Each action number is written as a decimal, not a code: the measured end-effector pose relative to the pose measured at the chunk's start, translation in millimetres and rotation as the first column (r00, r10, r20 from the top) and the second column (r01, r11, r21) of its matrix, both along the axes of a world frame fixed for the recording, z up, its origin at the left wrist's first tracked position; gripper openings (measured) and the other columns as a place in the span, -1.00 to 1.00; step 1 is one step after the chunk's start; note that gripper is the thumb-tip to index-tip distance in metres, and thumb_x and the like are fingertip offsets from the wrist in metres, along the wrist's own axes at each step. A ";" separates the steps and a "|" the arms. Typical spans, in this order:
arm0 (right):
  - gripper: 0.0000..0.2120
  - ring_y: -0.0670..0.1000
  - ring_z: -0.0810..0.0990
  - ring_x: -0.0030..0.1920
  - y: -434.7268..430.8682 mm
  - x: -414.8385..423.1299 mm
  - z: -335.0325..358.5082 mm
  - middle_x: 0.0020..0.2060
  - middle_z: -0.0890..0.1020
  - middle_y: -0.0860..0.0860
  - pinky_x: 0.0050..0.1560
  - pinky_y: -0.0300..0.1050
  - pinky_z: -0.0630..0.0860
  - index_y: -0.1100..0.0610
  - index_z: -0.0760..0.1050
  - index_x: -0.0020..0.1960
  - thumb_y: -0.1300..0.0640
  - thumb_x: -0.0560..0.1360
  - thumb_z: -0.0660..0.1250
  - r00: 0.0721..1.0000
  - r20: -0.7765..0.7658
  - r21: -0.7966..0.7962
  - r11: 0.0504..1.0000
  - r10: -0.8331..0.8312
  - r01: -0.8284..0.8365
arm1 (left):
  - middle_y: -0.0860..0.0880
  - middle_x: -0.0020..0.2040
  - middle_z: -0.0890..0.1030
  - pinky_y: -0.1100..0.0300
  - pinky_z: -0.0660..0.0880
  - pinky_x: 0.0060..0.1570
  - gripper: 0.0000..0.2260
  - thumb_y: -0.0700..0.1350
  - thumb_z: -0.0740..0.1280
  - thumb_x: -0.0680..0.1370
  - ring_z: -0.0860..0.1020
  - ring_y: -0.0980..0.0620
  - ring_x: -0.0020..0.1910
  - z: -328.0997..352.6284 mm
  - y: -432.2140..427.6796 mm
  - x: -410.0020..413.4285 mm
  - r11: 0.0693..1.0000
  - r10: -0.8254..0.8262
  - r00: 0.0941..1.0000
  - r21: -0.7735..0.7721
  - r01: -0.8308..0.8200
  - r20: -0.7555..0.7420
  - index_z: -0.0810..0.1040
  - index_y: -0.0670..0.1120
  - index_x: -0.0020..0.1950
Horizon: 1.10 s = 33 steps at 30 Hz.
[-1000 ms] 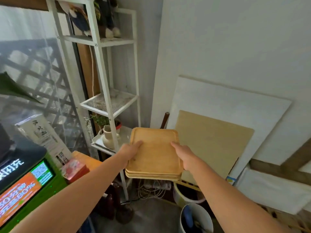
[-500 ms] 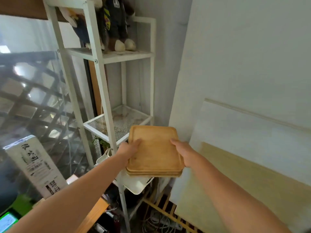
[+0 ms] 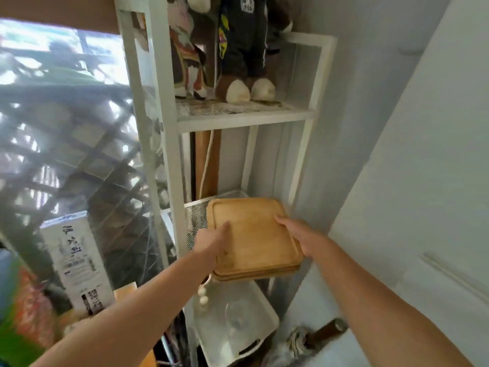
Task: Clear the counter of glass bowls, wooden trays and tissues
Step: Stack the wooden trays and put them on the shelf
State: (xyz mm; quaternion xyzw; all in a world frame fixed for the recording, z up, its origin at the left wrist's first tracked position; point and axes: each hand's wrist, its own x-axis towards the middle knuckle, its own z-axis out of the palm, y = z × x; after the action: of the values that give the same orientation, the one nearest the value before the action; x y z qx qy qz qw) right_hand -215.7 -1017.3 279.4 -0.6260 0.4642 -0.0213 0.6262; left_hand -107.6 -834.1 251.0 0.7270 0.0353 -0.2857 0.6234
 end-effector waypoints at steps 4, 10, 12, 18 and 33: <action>-0.59 0.09 0.63 -0.11 -18.3 50.3 -7.1 -0.07 0.66 0.08 -0.27 -0.05 0.50 0.15 0.51 0.21 -0.12 0.52 0.38 0.992 0.006 0.031 0.991 0.129 -0.129 | -0.07 -0.16 0.52 0.05 0.54 -0.02 -0.47 0.16 0.39 0.52 0.54 -0.08 -0.18 -4.2 -7.6 25.7 0.992 0.104 0.994 0.073 -0.102 -0.022 0.47 -0.25 0.25; -0.69 0.14 0.64 -0.10 -47.0 109.7 -27.3 -0.09 0.66 0.12 -0.25 -0.01 0.52 0.08 0.49 -0.04 -0.17 0.50 0.39 0.968 -0.073 0.115 0.966 0.241 -0.232 | -0.15 -0.05 0.56 0.05 0.53 -0.01 -0.51 0.13 0.32 0.56 0.57 -0.16 -0.02 -14.9 -27.6 56.2 0.971 0.220 0.974 0.109 -0.213 -0.060 0.46 -0.25 0.26; -0.66 0.15 0.64 -0.05 -54.1 124.2 -36.6 -0.04 0.66 0.13 -0.20 0.00 0.52 0.10 0.49 0.03 -0.16 0.50 0.40 0.957 -0.079 0.103 0.957 0.278 -0.270 | -0.08 -0.19 0.49 0.12 0.42 -0.30 -0.66 0.07 0.29 0.59 0.51 -0.06 -0.22 -18.0 -31.5 62.2 0.961 0.260 0.961 0.117 -0.249 -0.090 0.45 -0.20 0.17; -0.73 0.08 0.67 -0.24 -61.0 149.8 -59.0 -0.22 0.69 0.07 -0.41 -0.13 0.55 0.11 0.50 -0.02 -0.09 0.51 0.41 0.949 -0.057 0.068 0.950 0.310 -0.306 | -0.10 -0.22 0.47 0.13 0.38 -0.34 -0.80 -0.05 0.26 0.62 0.46 -0.01 -0.28 -25.1 -33.7 71.7 0.931 0.339 0.938 0.168 -0.325 -0.065 0.35 -0.16 -0.04; -0.65 0.15 0.62 -0.05 -61.5 165.2 -60.2 -0.05 0.64 0.13 -0.11 0.02 0.55 0.20 0.51 0.19 -0.04 0.55 0.38 0.911 -0.091 -0.065 0.911 0.402 -0.408 | -0.20 0.19 0.45 -0.08 0.48 0.25 -0.79 -0.16 0.16 0.63 0.48 -0.17 0.16 -31.2 -29.9 71.4 0.886 0.252 0.965 0.383 -0.262 0.077 0.39 -0.18 0.24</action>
State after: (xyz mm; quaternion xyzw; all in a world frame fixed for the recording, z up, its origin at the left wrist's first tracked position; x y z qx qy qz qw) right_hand -50.5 -1078.8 219.2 -0.7343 0.3464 0.1138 0.5726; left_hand -36.2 -864.0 219.8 0.8289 0.1796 -0.1788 0.4988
